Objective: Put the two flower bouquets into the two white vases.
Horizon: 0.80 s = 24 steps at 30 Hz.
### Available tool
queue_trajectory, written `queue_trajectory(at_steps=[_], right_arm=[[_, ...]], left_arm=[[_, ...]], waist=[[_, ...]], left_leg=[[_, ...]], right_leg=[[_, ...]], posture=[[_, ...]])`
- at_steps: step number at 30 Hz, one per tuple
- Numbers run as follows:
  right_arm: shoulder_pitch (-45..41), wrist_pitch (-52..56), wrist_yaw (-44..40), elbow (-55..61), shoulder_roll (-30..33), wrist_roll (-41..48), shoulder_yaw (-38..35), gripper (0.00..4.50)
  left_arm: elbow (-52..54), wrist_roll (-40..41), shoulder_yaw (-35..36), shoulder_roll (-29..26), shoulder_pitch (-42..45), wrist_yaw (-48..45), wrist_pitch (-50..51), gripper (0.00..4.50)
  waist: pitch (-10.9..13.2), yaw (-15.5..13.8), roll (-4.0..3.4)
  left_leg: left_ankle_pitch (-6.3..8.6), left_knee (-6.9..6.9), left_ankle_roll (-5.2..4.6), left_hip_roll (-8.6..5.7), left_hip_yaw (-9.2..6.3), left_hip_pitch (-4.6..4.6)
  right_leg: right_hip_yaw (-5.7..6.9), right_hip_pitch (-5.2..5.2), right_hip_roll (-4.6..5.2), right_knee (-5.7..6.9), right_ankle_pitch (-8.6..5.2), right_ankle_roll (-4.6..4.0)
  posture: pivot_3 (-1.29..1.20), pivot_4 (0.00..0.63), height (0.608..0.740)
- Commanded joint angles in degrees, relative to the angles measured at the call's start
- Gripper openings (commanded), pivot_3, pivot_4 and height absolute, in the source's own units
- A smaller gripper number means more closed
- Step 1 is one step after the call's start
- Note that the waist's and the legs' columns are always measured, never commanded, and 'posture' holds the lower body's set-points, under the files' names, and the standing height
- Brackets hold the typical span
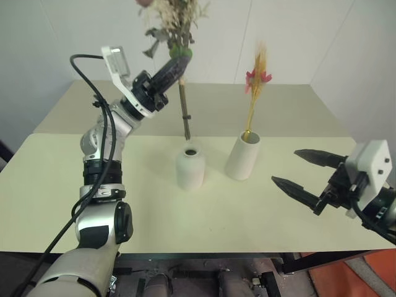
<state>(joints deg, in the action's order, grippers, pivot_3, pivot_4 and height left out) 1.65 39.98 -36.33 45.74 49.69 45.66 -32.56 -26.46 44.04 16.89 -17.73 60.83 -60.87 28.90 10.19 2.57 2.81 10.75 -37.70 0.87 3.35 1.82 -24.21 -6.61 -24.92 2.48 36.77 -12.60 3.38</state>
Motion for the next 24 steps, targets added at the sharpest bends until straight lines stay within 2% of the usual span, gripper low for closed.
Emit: queue_trajectory(at_steps=[1, 12, 17, 24], right_arm=[[0.57, -1.74, 0.86, 2.11, 0.08, -0.45, -2.44, 4.50], [1.90, -2.07, 1.43, 2.46, -0.28, 0.19, -3.50, 4.50], [1.93, -2.45, 1.68, 2.26, -0.31, -0.03, -3.09, 4.50], [2.45, -3.72, 1.54, 1.87, -0.62, -1.64, -1.64, 4.50]], left_arm=[[-1.63, -1.25, -0.82, 0.16, 0.36, -2.24, -2.23, 0.14], [-4.49, -4.10, -2.69, 2.98, -1.23, -3.89, -6.08, 0.14], [-3.57, -8.36, -6.38, 2.12, -4.04, -8.52, -11.14, 0.14], [-0.98, -8.01, -6.33, 0.98, -6.25, -10.72, -11.05, 0.14]], waist=[[0.00, -0.05, 0.00], [0.00, -0.14, 0.00], [0.00, -0.03, 0.00], [0.00, -0.14, 0.00]], left_leg=[[0.00, 0.00, 0.00, 0.00, -0.01, -0.02], [0.00, -0.01, 0.00, -0.02, -0.06, -0.06], [0.00, 0.00, 0.00, -0.03, -0.07, -0.04], [0.00, 0.00, 0.00, -0.03, -0.09, -0.06]], right_leg=[[0.01, -0.01, 0.00, 0.00, 0.00, 0.00], [0.03, 0.00, 0.01, -0.03, 0.00, 0.01], [0.02, 0.00, 0.00, -0.02, 0.00, 0.00], [0.03, 0.00, 0.01, -0.03, 0.00, 0.00]], posture=[[0.00, 0.150, 0.740], [0.00, 0.150, 0.740], [0.00, 0.150, 0.740], [0.00, 0.150, 0.740]])
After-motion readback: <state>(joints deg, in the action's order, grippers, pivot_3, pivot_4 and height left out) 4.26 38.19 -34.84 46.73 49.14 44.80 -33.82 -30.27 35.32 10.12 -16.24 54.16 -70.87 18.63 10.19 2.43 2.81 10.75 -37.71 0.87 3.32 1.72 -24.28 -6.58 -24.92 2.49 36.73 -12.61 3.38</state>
